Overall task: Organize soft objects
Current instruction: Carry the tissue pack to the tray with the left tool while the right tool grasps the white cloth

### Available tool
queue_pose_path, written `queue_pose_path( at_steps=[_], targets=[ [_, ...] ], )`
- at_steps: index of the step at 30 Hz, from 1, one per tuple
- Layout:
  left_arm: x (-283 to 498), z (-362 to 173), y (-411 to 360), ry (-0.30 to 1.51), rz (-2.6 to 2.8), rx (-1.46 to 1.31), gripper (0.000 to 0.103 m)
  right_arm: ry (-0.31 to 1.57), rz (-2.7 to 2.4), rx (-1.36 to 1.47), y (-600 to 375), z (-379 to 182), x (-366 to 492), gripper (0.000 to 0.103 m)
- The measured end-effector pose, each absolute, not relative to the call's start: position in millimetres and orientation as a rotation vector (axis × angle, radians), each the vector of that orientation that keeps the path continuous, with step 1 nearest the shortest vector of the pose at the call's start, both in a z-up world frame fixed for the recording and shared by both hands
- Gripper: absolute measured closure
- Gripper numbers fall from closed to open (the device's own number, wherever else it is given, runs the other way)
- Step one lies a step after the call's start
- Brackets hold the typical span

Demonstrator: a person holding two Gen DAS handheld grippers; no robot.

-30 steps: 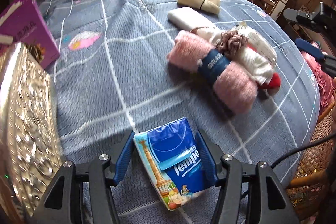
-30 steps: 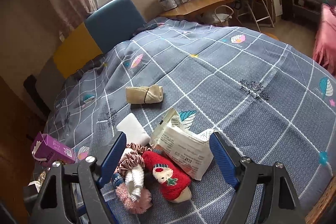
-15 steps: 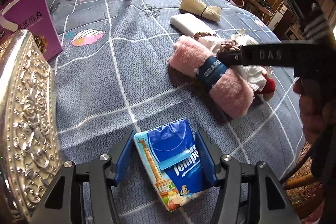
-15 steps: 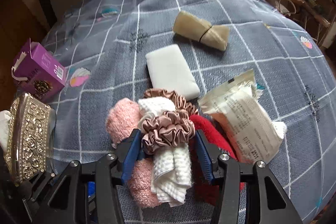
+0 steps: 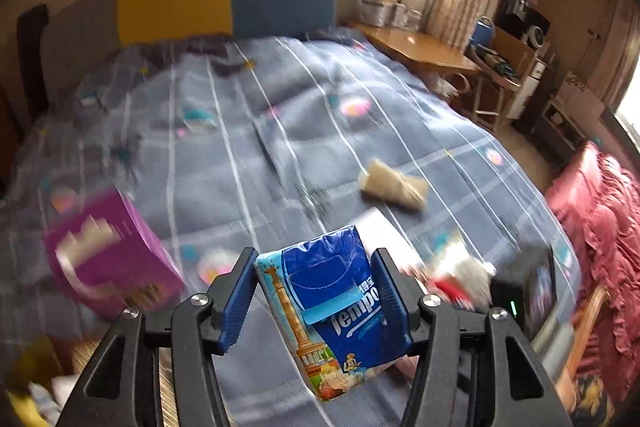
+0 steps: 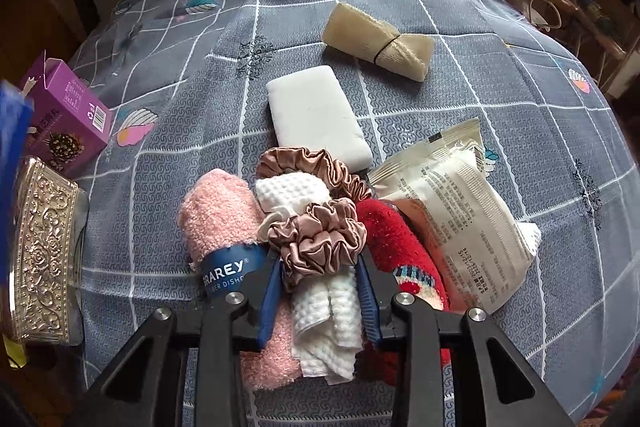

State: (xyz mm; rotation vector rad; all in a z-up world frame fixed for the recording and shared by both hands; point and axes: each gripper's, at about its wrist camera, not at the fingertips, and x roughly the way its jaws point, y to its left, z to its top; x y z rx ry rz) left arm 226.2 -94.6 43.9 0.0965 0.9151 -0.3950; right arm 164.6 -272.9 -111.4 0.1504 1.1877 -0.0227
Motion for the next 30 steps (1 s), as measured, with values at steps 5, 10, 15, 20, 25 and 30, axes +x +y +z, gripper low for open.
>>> queue_pose_path(
  at_steps=[5,10,15,20,25,30],
  targets=[
    [284.6,79.1,-35.5,0.841,-0.222,0.039,0.045,1.187,-0.02,0.146,-273.5,-112.8,165.4,0.068],
    [292.1,84.6,74.9,0.806,-0.011,-0.045,0.045,1.185,-0.028,0.095,-268.0,-113.7,165.9,0.068],
    [234.9,61.9,179.1,0.805,0.104,-0.118,0.045,1.159,-0.049,0.024,-263.8,-113.6,166.1,0.068],
    [153.4,20.1,246.9,0.836,0.166,-0.227,0.045,1.141,-0.055,-0.042,-256.9,-113.7,164.6,0.068],
    [91.1,-25.7,277.4,0.902,0.178,-0.315,0.045,1.142,-0.068,-0.066,-254.2,-115.0,163.2,0.068],
    [64.5,-53.1,276.3,0.933,0.128,-0.345,0.044,1.14,-0.076,-0.107,-248.4,-117.1,160.7,0.068]
  ],
)
